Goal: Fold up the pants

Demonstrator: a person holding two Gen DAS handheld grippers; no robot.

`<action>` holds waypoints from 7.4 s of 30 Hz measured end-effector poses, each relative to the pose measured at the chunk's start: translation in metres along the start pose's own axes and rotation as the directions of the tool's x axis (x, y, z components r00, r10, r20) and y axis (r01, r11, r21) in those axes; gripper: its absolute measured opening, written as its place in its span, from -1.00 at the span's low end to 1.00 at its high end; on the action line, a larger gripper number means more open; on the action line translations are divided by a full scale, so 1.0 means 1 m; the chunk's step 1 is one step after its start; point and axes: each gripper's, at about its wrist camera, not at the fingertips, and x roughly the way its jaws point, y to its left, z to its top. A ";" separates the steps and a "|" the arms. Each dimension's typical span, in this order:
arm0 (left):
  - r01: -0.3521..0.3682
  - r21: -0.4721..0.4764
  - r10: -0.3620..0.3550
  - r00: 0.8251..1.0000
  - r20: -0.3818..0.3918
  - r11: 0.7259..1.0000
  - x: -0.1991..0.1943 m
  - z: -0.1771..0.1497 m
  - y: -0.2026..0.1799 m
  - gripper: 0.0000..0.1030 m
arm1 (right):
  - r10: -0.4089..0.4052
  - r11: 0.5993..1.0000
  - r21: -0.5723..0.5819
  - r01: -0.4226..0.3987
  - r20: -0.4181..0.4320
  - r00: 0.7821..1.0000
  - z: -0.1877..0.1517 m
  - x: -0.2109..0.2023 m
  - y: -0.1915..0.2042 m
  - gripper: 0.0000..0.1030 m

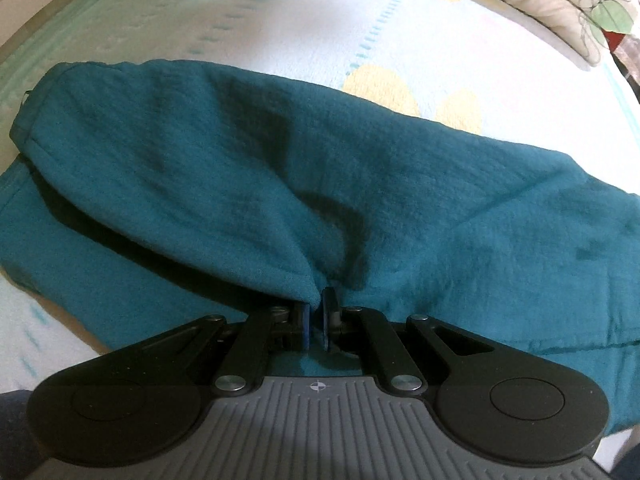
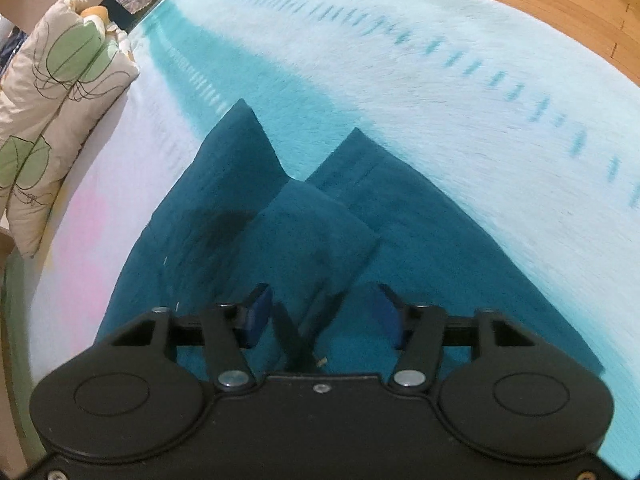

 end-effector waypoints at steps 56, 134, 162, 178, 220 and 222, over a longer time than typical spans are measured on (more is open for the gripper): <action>0.082 0.075 -0.074 0.991 -0.108 0.994 -0.063 -0.022 0.009 -0.81 | -0.036 0.998 0.043 0.040 -0.078 0.996 -0.048 -0.101 -0.105 -0.80; 0.142 -0.186 -0.135 0.990 0.052 0.972 -0.087 0.005 0.281 -0.64 | 0.327 -0.196 -0.834 -0.515 -0.551 0.768 -0.469 -0.017 0.411 -0.90; -0.007 0.088 0.003 0.999 0.043 0.996 -0.071 0.035 0.201 -0.64 | 0.300 0.213 -0.802 -0.558 -0.489 0.819 -0.305 -0.009 0.369 -0.32; 0.005 0.083 -0.010 0.998 0.065 0.997 -0.062 0.018 0.210 -0.63 | 0.204 0.265 -0.863 -0.430 -0.385 0.900 -0.281 0.065 0.373 -0.19; 0.025 0.054 -0.029 0.997 0.066 0.998 -0.060 0.021 0.213 -0.64 | 0.223 0.121 -0.896 -0.427 -0.395 0.891 -0.302 0.046 0.345 -0.76; 0.026 0.053 -0.029 0.997 0.066 0.998 -0.060 0.022 0.213 -0.64 | 0.232 0.120 -0.904 -0.410 -0.376 0.897 -0.302 0.044 0.345 -0.68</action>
